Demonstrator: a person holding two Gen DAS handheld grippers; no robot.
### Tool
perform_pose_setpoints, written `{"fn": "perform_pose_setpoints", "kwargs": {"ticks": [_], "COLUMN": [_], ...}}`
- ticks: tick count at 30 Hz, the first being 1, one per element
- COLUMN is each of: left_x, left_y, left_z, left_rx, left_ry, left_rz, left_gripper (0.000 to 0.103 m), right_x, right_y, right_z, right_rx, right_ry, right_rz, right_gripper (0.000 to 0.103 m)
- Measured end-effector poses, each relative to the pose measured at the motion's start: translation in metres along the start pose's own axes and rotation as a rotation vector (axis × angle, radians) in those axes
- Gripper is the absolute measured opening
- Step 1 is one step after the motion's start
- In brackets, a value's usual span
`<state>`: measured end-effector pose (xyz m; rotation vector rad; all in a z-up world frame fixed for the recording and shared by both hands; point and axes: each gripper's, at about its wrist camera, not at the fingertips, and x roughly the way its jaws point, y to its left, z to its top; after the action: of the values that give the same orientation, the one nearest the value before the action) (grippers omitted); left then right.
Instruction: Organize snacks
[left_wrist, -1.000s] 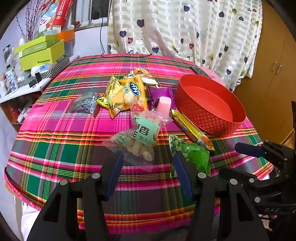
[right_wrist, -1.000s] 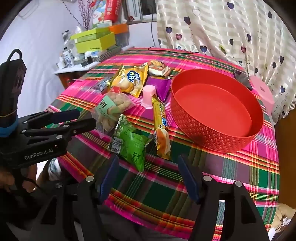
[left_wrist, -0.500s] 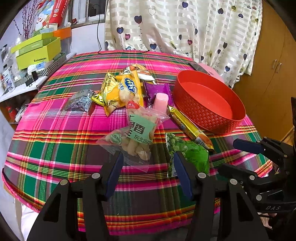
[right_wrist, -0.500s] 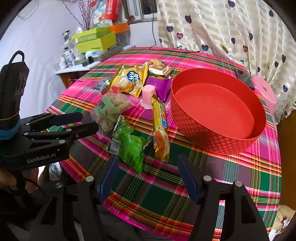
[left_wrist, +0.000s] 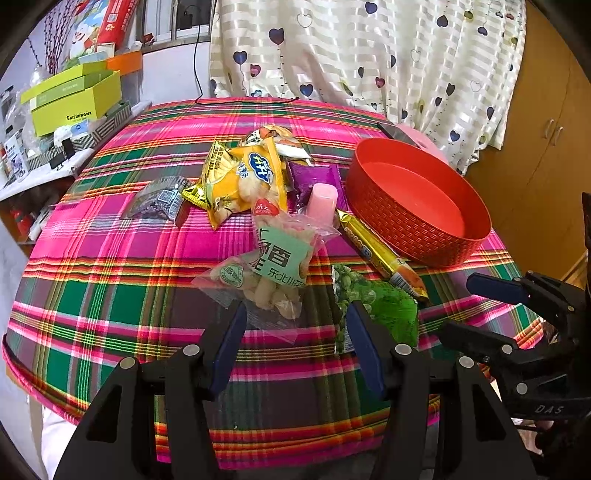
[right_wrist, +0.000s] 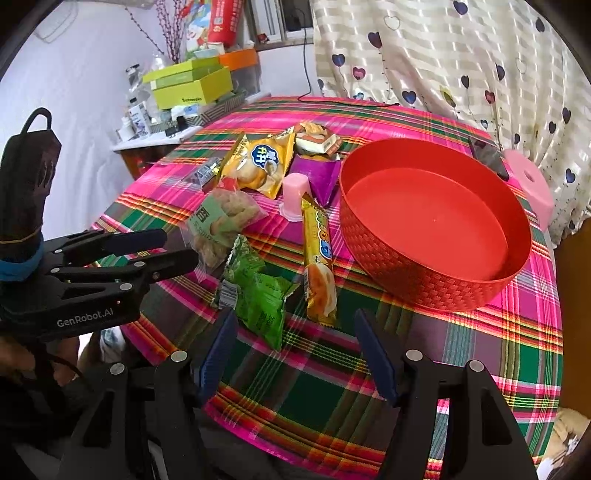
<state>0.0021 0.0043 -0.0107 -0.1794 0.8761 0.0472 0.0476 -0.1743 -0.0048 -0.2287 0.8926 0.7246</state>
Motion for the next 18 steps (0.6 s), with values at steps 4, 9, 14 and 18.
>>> {"fn": "perform_pose_setpoints", "kwargs": {"ticks": [4, 9, 14, 18], "left_x": [0.0020, 0.0024, 0.0007, -0.0005], "left_y": [0.0012, 0.0029, 0.0058, 0.0066], "left_z": [-0.0002, -0.0001, 0.0001, 0.0007], "left_rx": [-0.004, -0.011, -0.025, -0.021], "left_ry": [0.005, 0.005, -0.001, -0.005], "left_rz": [-0.009, -0.024, -0.021, -0.032], "left_gripper": [0.058, 0.058, 0.058, 0.058], "right_x": [0.0005, 0.0008, 0.0009, 0.0014], "right_y": [0.0003, 0.0001, -0.0001, 0.0001], "right_z": [0.0007, 0.0011, 0.0012, 0.0021], "right_rx": [-0.004, -0.003, -0.007, -0.007], "right_ry": [0.000, 0.001, 0.001, 0.001], "right_rz": [-0.002, -0.001, -0.003, -0.003], "right_gripper": [0.066, 0.066, 0.066, 0.066]}}
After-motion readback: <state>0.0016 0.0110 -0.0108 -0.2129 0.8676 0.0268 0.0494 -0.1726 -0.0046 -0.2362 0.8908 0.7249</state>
